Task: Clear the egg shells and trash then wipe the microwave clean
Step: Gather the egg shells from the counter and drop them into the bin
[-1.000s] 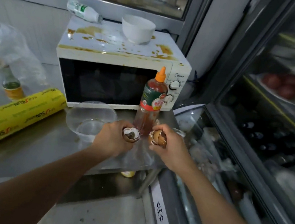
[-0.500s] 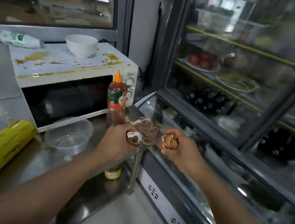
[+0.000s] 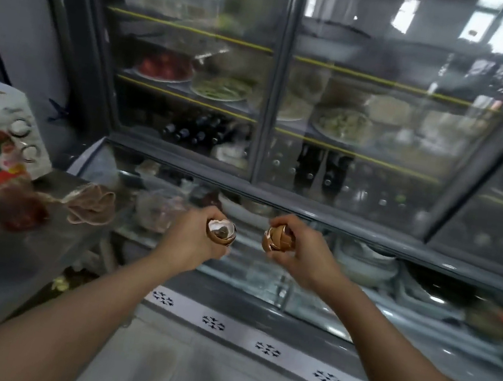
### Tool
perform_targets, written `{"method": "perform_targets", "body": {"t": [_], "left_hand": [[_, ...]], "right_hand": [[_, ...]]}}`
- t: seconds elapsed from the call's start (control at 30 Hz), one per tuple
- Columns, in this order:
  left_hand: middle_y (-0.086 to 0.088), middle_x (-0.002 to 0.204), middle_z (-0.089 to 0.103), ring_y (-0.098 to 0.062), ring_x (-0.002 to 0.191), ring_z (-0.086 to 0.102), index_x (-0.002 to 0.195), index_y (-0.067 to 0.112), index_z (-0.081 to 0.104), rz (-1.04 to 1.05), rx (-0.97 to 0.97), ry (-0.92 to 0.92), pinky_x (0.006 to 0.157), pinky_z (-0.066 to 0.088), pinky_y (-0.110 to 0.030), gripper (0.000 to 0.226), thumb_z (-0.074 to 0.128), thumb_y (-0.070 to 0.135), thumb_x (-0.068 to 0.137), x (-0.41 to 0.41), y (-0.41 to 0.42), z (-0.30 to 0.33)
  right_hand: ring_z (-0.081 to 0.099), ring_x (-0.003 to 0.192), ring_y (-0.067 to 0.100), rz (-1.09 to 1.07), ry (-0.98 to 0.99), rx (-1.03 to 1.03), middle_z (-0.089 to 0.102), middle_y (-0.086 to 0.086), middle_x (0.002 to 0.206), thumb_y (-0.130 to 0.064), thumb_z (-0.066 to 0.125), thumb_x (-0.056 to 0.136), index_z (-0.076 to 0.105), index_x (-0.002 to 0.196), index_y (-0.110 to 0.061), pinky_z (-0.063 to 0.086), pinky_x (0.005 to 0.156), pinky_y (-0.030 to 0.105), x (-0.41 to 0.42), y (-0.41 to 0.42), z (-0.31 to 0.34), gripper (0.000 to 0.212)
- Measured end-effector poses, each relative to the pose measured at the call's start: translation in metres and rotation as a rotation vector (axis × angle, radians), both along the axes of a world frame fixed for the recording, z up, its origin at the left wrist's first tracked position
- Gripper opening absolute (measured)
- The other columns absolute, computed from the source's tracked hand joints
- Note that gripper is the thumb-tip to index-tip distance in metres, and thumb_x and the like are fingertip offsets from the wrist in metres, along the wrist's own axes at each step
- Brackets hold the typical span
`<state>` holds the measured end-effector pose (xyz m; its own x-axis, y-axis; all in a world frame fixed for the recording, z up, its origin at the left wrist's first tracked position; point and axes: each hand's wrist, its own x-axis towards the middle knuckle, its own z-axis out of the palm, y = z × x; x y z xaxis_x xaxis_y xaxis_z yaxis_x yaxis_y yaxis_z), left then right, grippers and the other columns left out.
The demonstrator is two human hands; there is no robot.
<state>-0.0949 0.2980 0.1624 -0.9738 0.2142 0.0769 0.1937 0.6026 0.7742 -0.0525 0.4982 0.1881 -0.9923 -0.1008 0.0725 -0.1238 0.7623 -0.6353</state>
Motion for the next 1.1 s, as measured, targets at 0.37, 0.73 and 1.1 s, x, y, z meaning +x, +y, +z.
{"method": "perform_targets", "body": {"t": [0.37, 0.73, 1.1], "left_hand": [[0.004, 0.081, 0.068, -0.012, 0.074, 0.062, 0.087, 0.023, 0.064, -0.312, -0.012, -0.034, 0.060, 0.044, -0.018, 0.038, 0.085, 0.009, 0.059, 0.118, 0.241, -0.015], [0.005, 0.081, 0.066, -0.013, 0.074, 0.060, 0.086, 0.028, 0.062, -0.695, -0.018, -0.009, 0.067, 0.046, -0.023, 0.038, 0.083, 0.010, 0.060, 0.210, 0.450, -0.016], [0.008, 0.081, 0.065, -0.010, 0.074, 0.061, 0.088, 0.025, 0.065, -0.989, -0.020, 0.005, 0.060, 0.040, -0.012, 0.037, 0.082, 0.011, 0.058, 0.243, 0.666, -0.019]], "right_hand": [[0.057, 0.091, 0.011, -0.322, -0.045, -0.008, 0.055, -0.006, 0.101, -0.011, 0.075, 0.076, 0.053, 0.121, -0.020, 0.039, 0.077, 0.013, 0.170, 0.214, -0.013, 0.050], [0.060, 0.095, 0.015, -0.699, -0.033, -0.001, 0.058, -0.003, 0.104, -0.012, 0.074, 0.077, 0.052, 0.121, -0.022, 0.048, 0.089, 0.026, 0.321, 0.380, -0.014, 0.049], [0.057, 0.088, 0.012, -1.040, -0.029, -0.016, 0.058, -0.004, 0.099, -0.010, 0.072, 0.079, 0.053, 0.117, -0.020, 0.040, 0.069, 0.005, 0.398, 0.537, -0.016, 0.044]]}}
